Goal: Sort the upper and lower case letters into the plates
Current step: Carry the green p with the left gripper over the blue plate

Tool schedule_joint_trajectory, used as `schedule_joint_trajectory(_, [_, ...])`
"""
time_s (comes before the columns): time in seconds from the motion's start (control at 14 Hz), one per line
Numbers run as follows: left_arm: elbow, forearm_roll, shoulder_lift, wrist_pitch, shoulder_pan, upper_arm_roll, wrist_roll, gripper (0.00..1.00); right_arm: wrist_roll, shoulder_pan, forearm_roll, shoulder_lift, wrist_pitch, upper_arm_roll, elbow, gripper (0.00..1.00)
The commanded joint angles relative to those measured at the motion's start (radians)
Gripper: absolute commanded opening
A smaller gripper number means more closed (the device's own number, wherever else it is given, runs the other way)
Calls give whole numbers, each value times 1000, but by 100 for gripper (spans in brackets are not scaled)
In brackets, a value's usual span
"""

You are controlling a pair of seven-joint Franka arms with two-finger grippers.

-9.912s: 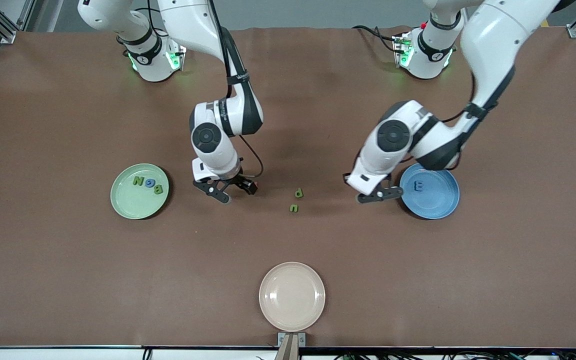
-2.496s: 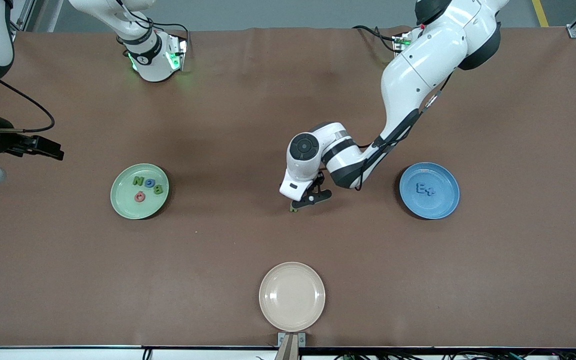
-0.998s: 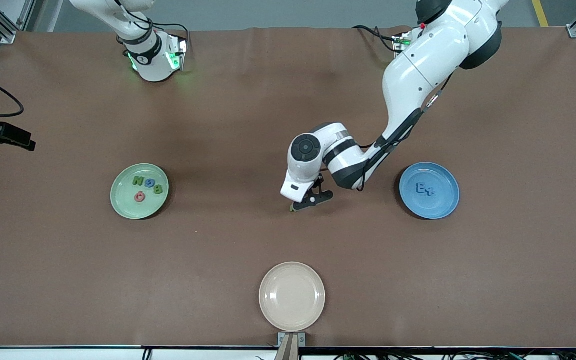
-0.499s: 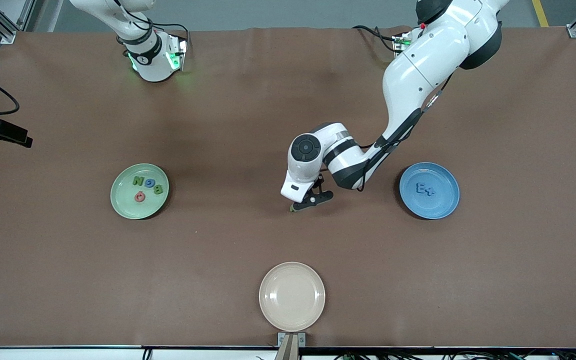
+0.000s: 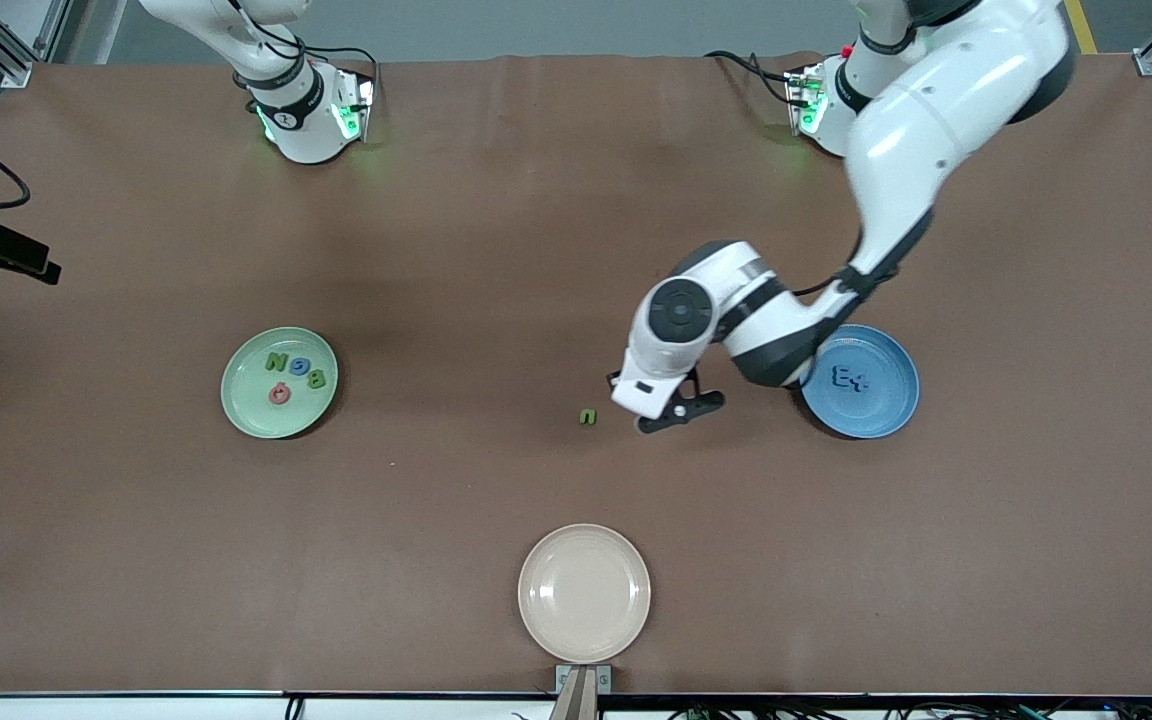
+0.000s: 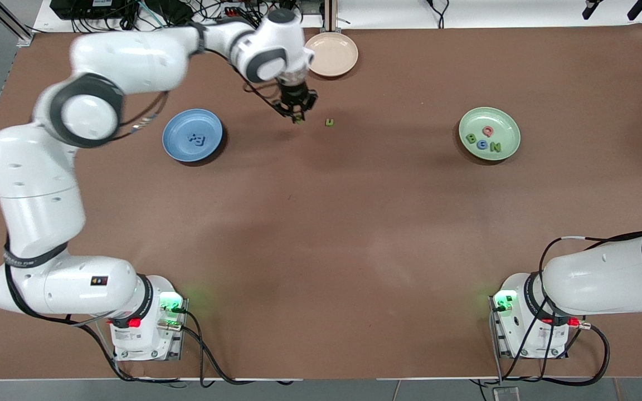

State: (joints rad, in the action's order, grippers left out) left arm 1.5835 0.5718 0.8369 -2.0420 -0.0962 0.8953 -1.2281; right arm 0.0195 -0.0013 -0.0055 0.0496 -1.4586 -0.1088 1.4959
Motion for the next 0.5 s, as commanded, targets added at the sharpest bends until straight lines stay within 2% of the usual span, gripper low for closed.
schedule_joint_trajectory(0.0, [235, 51, -94, -12, -282, 176, 68, 4, 10, -19, 18, -60, 1, 18, 46, 100])
schedule_joint_trajectory(0.14, [356, 123, -99, -12, -486, 304, 129, 4, 7, -16, 18, -76, 10, 20, 40, 100])
schedule_joint_trajectory(0.29, [452, 189, -96, -14, -655, 388, 204, 4, 5, -14, 18, -80, 27, 23, 35, 100])
schedule_joint_trajectory(0.43, [522, 250, -96, -17, -765, 421, 281, 4, 7, -16, 18, -103, 41, 21, 40, 100])
